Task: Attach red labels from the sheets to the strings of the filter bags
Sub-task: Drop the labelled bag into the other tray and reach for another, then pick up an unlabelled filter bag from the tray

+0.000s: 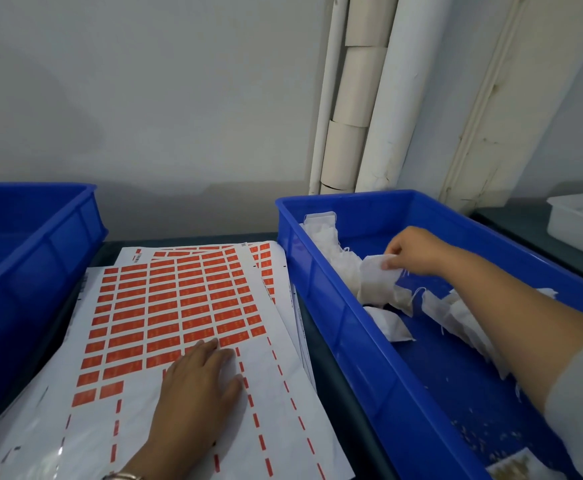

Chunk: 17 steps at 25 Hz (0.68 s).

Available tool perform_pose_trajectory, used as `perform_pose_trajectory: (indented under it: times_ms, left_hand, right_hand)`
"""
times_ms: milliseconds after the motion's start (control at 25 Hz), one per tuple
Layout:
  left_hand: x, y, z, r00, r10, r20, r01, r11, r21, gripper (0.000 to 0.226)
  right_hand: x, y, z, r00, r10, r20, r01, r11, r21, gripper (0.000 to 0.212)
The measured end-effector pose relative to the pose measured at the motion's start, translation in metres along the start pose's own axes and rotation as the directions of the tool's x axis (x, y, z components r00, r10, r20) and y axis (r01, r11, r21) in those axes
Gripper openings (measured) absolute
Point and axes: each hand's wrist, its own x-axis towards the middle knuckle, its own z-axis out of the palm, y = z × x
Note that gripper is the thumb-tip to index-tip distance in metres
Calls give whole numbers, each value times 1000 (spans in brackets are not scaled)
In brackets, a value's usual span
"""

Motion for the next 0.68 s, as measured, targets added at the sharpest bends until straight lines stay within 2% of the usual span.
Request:
perform_pose_trajectory:
  times_ms: [80, 160, 280, 400, 560, 640, 680]
  left_hand:
    - [-3, 3, -4, 1000, -5, -5, 5, 998, -67, 48]
    - [-6, 10, -15, 998, -58, -17, 51, 964, -260, 41]
    - [-7, 21, -47, 992, -97, -79, 35, 820, -572, 34]
    - [-3, 34, -87, 987, -35, -155, -83, 719, -690, 46]
    - [-2, 17, -117, 984, -55, -170, -90, 668, -739, 74]
    - [-10, -2, -114, 984, -115, -134, -25, 659, -752, 66]
    - [-13, -12, -109, 979, -166, -117, 21, 656, -754, 50]
  right_hand:
    - [-14, -10, -21, 996, -56, -65, 56, 998, -5, 19]
    - [-28, -29, -42, 976, -126, -177, 123, 992, -30, 20]
    - [-53, -74, -60, 922, -243, -301, 255, 967, 2, 19]
    - [-77, -131, -47, 903, -381, -200, 391, 920, 11, 22]
    - [-103, -199, 6, 847, -531, 25, 524, 842, 125, 12]
    - [-107, -223, 38, 810, -574, 123, 551, 816, 176, 10]
    - [-107, -232, 53, 798, -582, 156, 552, 810, 200, 10]
